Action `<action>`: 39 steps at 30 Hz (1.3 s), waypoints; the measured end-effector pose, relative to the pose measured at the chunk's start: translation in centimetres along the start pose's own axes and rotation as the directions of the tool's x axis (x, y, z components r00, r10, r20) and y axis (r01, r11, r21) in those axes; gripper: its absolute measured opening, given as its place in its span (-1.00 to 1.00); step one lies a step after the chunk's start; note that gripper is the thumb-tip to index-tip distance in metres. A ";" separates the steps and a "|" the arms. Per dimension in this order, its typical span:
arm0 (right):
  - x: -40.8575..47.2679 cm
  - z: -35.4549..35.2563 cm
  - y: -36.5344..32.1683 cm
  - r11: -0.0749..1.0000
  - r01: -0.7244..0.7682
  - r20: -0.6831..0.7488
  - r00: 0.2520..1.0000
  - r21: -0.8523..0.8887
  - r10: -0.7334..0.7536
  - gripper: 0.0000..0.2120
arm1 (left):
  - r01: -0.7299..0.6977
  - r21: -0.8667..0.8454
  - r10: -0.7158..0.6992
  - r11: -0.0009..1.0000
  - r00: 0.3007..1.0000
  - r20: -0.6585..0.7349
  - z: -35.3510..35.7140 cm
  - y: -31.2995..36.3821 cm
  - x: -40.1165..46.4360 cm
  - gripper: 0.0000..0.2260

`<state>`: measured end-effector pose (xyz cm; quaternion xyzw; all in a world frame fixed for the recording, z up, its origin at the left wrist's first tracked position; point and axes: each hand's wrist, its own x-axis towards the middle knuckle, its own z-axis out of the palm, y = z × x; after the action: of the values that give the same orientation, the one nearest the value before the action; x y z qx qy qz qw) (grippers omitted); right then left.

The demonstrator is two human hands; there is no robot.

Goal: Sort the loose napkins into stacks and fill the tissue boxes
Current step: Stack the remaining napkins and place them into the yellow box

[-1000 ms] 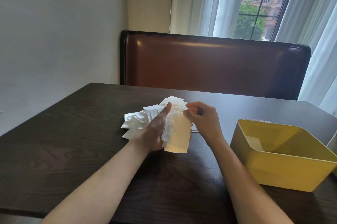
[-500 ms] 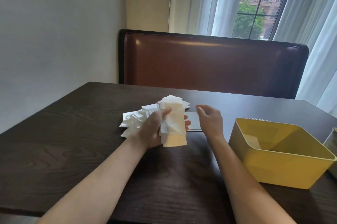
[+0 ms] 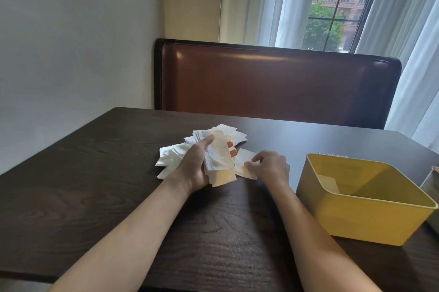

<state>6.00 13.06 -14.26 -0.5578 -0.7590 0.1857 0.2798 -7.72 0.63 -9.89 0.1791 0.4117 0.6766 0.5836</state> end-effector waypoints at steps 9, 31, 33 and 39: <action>-0.8 -1.3 -1.1 0.855 0.061 -0.126 0.992 0.515 0.004 -0.65 | -0.073 0.021 0.073 0.997 0.997 -0.004 -0.2 -0.1 0.3 -0.53; -3.4 -1.6 -4.6 0.439 0.034 0.026 0.991 0.898 -0.129 -0.77 | -0.149 0.048 0.151 0.988 0.988 -0.023 0.0 0.9 0.0 -0.60; -2.9 -1.2 -4.1 0.577 0.057 -0.019 0.997 0.815 -0.072 -0.77 | -0.186 0.014 0.187 0.982 0.980 -0.076 -0.4 2.0 -0.2 -0.60; -2.8 0.2 -4.1 0.826 0.128 0.106 0.970 0.549 -0.221 -0.64 | -0.166 0.057 0.175 0.984 0.952 -0.249 -2.1 3.4 0.0 -0.66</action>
<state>3.42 9.09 -12.57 -0.3678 -0.7447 0.4098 0.3771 -11.47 -0.06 -8.51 0.1364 0.4777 0.7345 0.4623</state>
